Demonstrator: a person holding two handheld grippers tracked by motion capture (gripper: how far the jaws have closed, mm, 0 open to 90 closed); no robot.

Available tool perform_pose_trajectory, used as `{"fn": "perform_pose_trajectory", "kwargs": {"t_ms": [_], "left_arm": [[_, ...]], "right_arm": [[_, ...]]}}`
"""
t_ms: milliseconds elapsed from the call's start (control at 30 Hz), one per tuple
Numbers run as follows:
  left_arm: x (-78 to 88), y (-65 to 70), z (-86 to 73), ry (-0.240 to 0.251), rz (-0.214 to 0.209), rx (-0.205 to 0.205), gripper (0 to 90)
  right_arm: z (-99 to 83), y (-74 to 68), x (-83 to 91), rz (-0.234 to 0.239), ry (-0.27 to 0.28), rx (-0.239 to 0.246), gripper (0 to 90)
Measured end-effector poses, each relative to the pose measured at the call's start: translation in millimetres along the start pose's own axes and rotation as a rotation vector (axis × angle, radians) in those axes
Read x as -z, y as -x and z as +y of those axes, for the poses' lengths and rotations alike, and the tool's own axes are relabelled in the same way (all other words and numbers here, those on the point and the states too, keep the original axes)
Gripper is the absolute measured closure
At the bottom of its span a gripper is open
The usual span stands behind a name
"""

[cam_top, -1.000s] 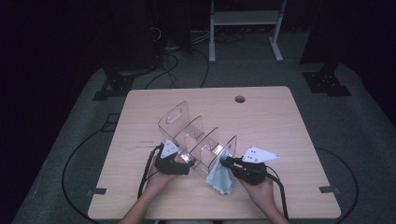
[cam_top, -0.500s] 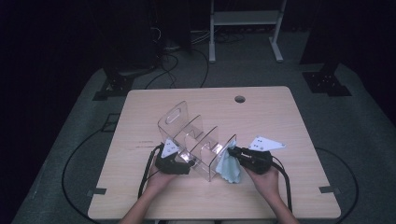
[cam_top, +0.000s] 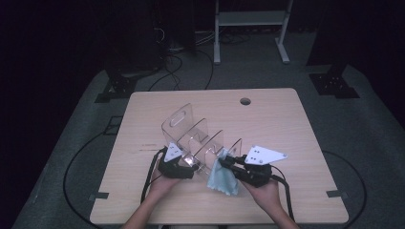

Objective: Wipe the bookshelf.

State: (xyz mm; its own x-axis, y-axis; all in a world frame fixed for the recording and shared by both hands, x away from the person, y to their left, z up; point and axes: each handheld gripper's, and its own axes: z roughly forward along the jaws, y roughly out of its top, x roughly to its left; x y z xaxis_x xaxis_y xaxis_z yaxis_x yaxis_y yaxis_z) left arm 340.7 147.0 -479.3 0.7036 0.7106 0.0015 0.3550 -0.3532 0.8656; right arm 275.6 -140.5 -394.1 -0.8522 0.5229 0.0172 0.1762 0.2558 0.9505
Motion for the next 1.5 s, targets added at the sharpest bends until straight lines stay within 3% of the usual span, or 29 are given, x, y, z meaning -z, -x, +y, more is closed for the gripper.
{"fn": "perform_pose_trajectory", "kwargs": {"t_ms": [167, 200, 267, 433, 500, 600, 700, 800, 900, 1033, 1300, 1500], "left_arm": [[-0.1, 0.4, 0.4, -0.004, 0.001, 0.0, 8.3], [-0.3, 0.7, 0.6, -0.004, 0.002, 0.001, 8.3], [-0.3, 1.1, 0.7, -0.003, 0.003, 0.002, 8.3], [-0.6, 1.6, 0.8, 0.002, 0.004, 0.004, 8.3], [-0.6, 1.2, 0.9, 0.002, 0.004, -0.002, 8.3], [-0.6, 1.2, 0.8, 0.002, 0.004, -0.001, 8.3], [-0.7, 1.3, 0.7, 0.004, 0.004, 0.0, 8.3], [-0.8, 1.6, 1.0, 0.003, 0.006, -0.002, 8.3], [-0.8, 1.5, 0.8, 0.002, 0.006, 0.002, 8.3], [-0.8, 1.5, 0.5, 0.004, 0.007, 0.004, 8.3], [-1.3, 2.0, 0.6, 0.003, 0.013, 0.009, 8.3], [-1.7, 2.4, 1.2, -0.001, 0.018, 0.009, 8.2]], "right_arm": [[3.0, -15.6, -7.4, 0.053, -0.025, 0.042, 81.3], [3.6, -14.6, -7.5, 0.051, -0.03, 0.05, 81.4], [5.0, -5.7, -5.9, 0.054, -0.027, 0.017, 81.4], [7.7, 27.3, 3.8, -0.034, -0.018, -0.031, 81.3], [6.7, 43.2, 8.5, -0.099, -0.018, -0.04, 81.4], [2.3, 63.7, 12.6, -0.158, -0.022, -0.077, 81.4], [-2.9, 79.4, 14.6, -0.182, -0.027, -0.119, 81.3], [-4.2, 82.7, 15.3, -0.196, -0.032, -0.123, 81.3], [-3.2, 74.2, 14.2, -0.18, -0.034, -0.1, 81.4], [-2.2, 51.7, 10.5, -0.142, -0.032, -0.056, 81.4], [-3.1, 10.8, 3.2, -0.034, -0.035, 0.005, 81.3], [-5.2, -2.4, -0.2, -0.017, -0.037, 0.03, 81.5]]}}
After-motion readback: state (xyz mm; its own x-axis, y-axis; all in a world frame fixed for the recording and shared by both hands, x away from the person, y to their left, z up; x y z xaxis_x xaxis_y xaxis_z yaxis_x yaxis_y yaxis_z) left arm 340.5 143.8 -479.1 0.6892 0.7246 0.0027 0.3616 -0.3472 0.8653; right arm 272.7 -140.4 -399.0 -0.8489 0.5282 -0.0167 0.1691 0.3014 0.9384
